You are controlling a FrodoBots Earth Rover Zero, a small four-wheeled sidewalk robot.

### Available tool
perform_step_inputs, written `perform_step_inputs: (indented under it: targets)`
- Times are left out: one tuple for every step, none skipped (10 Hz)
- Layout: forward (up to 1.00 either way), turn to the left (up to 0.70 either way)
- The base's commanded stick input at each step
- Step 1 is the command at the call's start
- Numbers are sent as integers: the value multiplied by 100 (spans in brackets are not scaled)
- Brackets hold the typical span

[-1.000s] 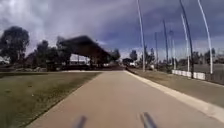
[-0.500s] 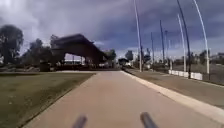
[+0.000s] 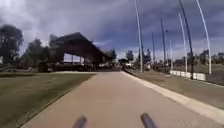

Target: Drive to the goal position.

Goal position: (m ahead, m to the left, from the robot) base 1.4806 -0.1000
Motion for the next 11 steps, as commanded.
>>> perform_step_inputs:
  targets:
    - [100, 0]
    - [100, 0]
    - [100, 0]
    - [100, 0]
    - [100, 0]
    - [100, 0]
    - [100, 0]
    - [100, 0]
    - [100, 0]
    - [100, 0]
    - [100, 0]
